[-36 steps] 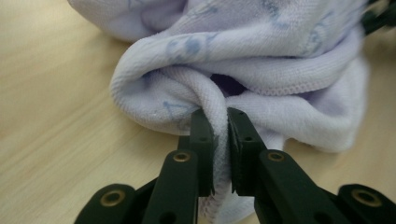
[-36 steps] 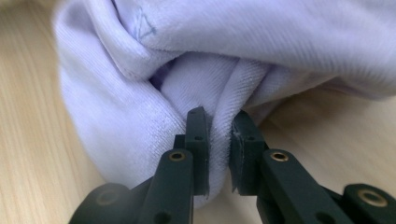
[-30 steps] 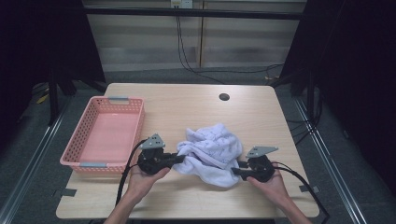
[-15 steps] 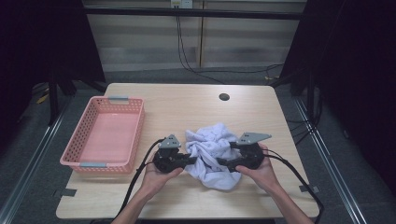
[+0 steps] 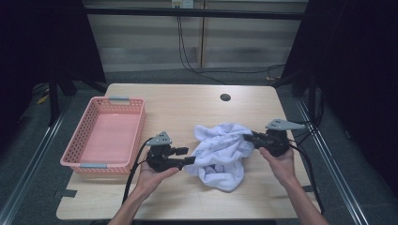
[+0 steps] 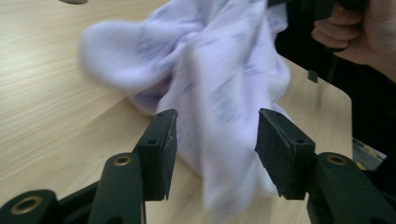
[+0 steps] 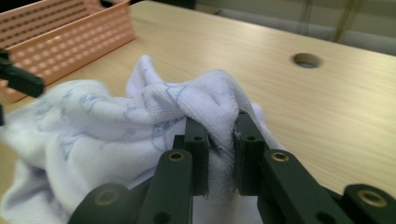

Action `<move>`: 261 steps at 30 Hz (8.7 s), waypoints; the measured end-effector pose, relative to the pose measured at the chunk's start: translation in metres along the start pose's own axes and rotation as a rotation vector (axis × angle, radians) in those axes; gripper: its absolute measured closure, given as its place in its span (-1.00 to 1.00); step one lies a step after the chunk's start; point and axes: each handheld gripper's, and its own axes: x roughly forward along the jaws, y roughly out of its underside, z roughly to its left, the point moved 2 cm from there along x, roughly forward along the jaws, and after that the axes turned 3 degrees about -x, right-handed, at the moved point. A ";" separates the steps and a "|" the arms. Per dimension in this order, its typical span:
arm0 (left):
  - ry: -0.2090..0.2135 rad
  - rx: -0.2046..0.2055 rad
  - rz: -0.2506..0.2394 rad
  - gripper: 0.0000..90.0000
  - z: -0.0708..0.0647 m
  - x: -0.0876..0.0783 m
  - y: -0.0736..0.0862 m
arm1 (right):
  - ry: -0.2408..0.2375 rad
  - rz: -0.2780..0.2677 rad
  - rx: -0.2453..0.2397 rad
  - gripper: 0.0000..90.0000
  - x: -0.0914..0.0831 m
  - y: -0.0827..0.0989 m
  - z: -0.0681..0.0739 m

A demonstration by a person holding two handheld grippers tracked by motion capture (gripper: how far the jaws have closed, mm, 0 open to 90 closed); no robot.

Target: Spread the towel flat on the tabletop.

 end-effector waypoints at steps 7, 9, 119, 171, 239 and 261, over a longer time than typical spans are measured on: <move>-0.009 -0.073 0.078 0.15 0.027 0.041 0.007 | 0.036 0.057 0.059 0.78 -0.018 0.038 -0.029; 0.023 -0.084 0.104 -0.02 0.027 0.056 0.006 | 0.030 0.090 0.054 0.78 -0.015 0.045 -0.028; -0.059 -0.014 0.196 0.03 0.019 0.005 0.029 | -0.371 0.314 -0.201 0.65 0.021 0.096 0.120; -0.076 0.030 0.278 0.36 0.024 -0.009 0.059 | -0.211 0.178 -0.051 0.39 -0.003 0.083 0.039; -0.110 -0.062 0.104 0.40 0.037 -0.031 0.033 | -0.172 0.147 -0.013 0.39 0.016 0.062 -0.009; -0.088 -0.023 0.153 0.96 0.035 -0.019 0.041 | -0.172 0.149 0.000 0.90 0.011 0.063 -0.008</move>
